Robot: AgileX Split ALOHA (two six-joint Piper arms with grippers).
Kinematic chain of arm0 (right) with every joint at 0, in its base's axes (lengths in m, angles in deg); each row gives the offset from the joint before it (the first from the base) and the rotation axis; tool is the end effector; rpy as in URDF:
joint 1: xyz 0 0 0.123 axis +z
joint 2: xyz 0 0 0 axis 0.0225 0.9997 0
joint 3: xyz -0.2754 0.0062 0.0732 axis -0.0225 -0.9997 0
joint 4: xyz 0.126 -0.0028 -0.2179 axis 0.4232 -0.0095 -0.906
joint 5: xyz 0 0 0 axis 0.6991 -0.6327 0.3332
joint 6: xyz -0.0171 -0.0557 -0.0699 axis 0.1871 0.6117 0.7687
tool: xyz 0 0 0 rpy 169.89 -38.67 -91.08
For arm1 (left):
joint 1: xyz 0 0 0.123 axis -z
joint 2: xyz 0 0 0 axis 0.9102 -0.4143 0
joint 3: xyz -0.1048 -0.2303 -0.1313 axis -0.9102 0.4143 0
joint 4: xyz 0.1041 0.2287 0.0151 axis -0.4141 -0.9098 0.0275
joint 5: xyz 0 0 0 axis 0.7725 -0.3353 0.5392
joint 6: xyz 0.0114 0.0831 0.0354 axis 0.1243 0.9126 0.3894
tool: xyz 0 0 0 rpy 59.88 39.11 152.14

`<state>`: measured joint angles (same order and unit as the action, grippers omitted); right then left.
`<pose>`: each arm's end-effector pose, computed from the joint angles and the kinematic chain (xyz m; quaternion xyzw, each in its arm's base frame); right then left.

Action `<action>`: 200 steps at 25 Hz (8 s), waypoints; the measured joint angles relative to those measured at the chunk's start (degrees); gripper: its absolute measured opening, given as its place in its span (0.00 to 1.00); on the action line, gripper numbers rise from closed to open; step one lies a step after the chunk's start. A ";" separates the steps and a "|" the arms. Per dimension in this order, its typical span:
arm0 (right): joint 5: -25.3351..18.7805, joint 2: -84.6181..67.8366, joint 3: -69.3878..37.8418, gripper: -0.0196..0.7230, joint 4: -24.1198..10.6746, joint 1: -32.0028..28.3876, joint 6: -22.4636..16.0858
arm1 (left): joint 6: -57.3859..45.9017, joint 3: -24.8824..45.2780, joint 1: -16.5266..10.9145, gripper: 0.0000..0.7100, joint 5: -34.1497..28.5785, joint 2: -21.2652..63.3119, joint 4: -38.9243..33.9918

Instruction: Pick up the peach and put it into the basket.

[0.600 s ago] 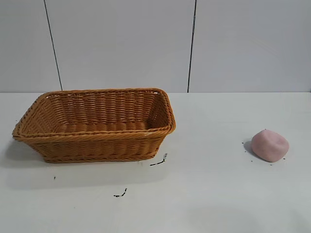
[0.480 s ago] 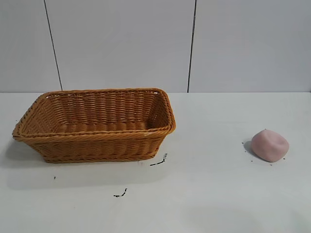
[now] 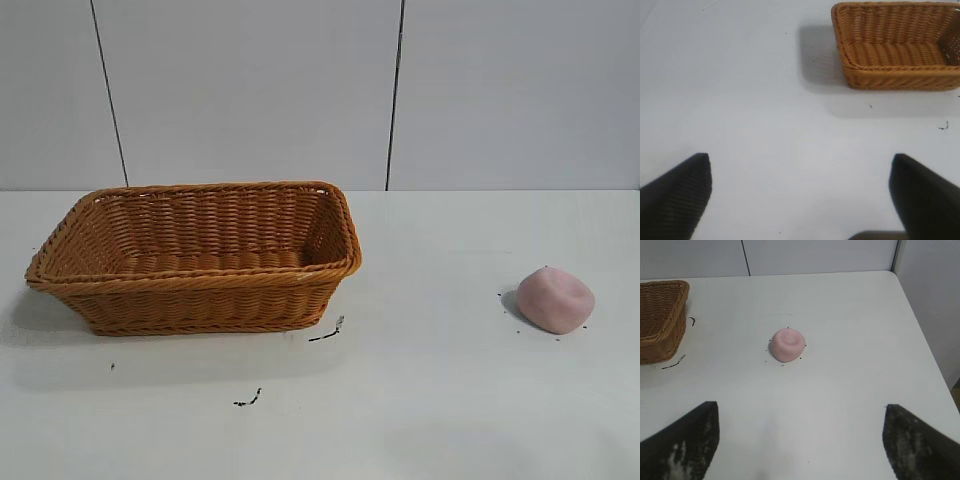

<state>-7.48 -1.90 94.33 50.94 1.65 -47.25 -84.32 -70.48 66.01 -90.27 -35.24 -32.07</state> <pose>0.0057 -0.0013 0.2936 0.0233 0.8553 0.0088 0.5175 -0.0050 -0.0008 0.2774 -0.0089 0.8535 -0.0150 0.5209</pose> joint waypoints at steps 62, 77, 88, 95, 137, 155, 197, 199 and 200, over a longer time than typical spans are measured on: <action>25.89 113.97 39.90 0.96 6.19 0.00 10.42 | 0.00 0.00 0.00 0.98 0.00 0.00 0.00; 18.98 110.96 44.41 0.01 6.58 0.00 11.31 | 0.00 0.00 0.00 0.98 0.00 0.00 0.00; 2.33 101.39 65.63 0.01 6.13 0.70 9.48 | 0.00 0.00 0.00 0.98 0.00 0.00 0.00; 0.68 102.44 76.44 0.01 5.91 9.55 8.57 | 0.00 0.00 0.00 0.98 0.00 0.00 0.00; 9.70 124.33 89.46 0.95 4.73 35.06 7.82 | 0.00 0.00 0.00 0.98 0.00 0.00 0.00; -0.79 122.71 93.36 0.95 3.91 2.43 6.34 | 0.00 0.00 0.00 0.98 0.00 0.00 0.00; -1.64 12.57 7.21 0.96 3.74 1.49 4.40 | 0.00 0.00 0.00 0.98 0.00 0.00 0.00; -1.22 7.02 3.26 0.96 3.74 1.49 3.48 | 0.00 0.00 0.00 0.98 0.00 0.00 0.00; -1.18 4.88 1.13 0.96 3.74 1.49 3.12 | 0.00 0.00 0.00 0.98 0.00 0.00 0.00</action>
<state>-8.67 2.98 95.47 54.68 3.14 -44.14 -84.32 -70.48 66.01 -90.27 -35.24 -32.07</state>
